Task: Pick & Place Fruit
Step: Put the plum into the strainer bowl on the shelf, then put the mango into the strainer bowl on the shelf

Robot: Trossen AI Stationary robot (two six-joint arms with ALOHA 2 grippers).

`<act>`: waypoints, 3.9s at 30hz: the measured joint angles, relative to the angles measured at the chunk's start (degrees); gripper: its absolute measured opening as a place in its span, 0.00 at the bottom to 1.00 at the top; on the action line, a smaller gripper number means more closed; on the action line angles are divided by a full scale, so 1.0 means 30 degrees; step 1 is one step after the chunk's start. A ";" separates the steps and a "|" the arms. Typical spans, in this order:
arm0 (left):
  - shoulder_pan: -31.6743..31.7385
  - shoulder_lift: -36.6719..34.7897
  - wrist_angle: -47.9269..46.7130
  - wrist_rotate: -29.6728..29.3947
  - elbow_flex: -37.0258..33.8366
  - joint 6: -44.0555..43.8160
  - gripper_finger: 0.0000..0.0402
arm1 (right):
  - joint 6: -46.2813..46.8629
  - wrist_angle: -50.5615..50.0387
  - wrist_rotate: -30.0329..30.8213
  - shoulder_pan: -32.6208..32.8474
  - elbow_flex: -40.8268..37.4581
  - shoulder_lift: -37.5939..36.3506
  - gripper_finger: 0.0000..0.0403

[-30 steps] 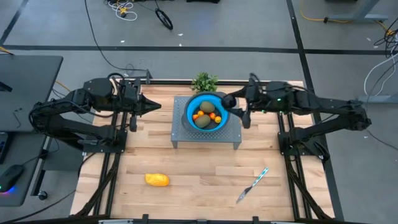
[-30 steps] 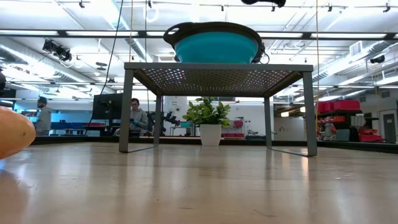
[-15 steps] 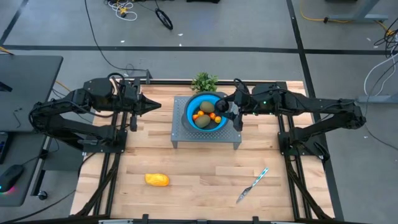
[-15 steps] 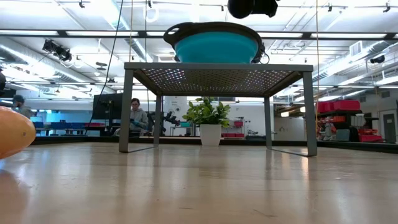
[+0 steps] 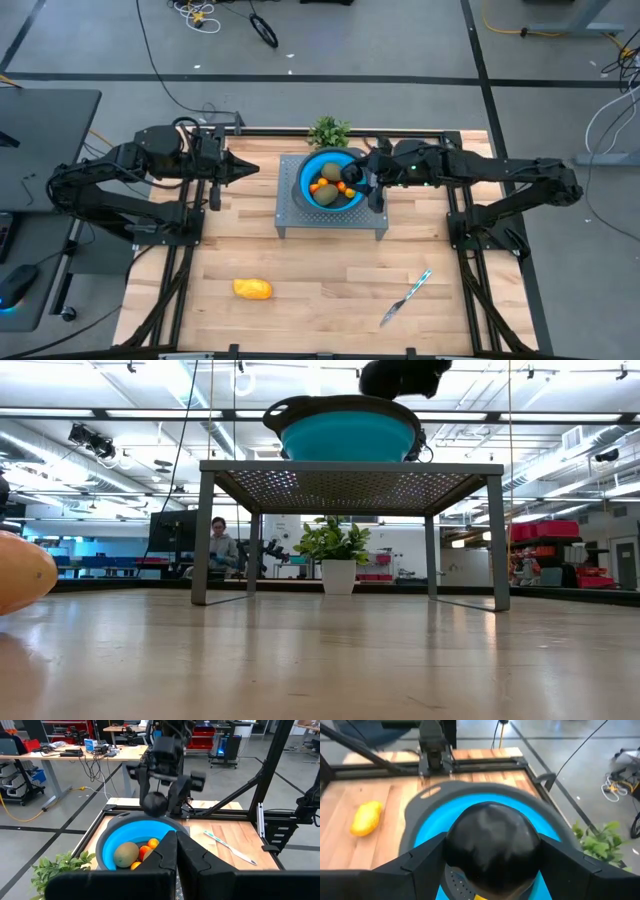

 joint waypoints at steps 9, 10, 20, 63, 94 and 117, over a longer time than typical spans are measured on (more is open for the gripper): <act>0.0000 0.0000 -0.0007 -0.0031 0.0000 0.0000 0.01 | 0.0000 -0.0020 -0.0011 -0.0248 0.0000 0.1896 0.71; -0.0007 0.0000 -0.0015 -0.0031 0.0000 0.0000 0.01 | 0.0000 -0.0054 -0.0010 -0.0320 0.0000 0.1947 0.71; 0.0000 0.0000 -0.0015 -0.0031 0.0000 0.0000 0.01 | 0.0000 -0.0388 -0.0123 -0.0736 0.0000 0.2008 0.71; 0.0000 0.0000 -0.0029 -0.0252 0.0000 0.0066 0.01 | 0.0357 -0.0262 -0.0161 -0.0568 0.0000 0.1483 0.84; -0.0005 -0.0007 -0.0023 -0.1101 0.0000 0.0210 0.01 | -0.0364 -0.0249 -0.0674 0.0276 0.0000 -0.0804 0.47; 0.0000 -0.0007 -0.0020 -0.1452 0.0000 0.0066 0.01 | -0.1166 0.1025 -0.1030 0.1064 0.0000 -0.1698 0.05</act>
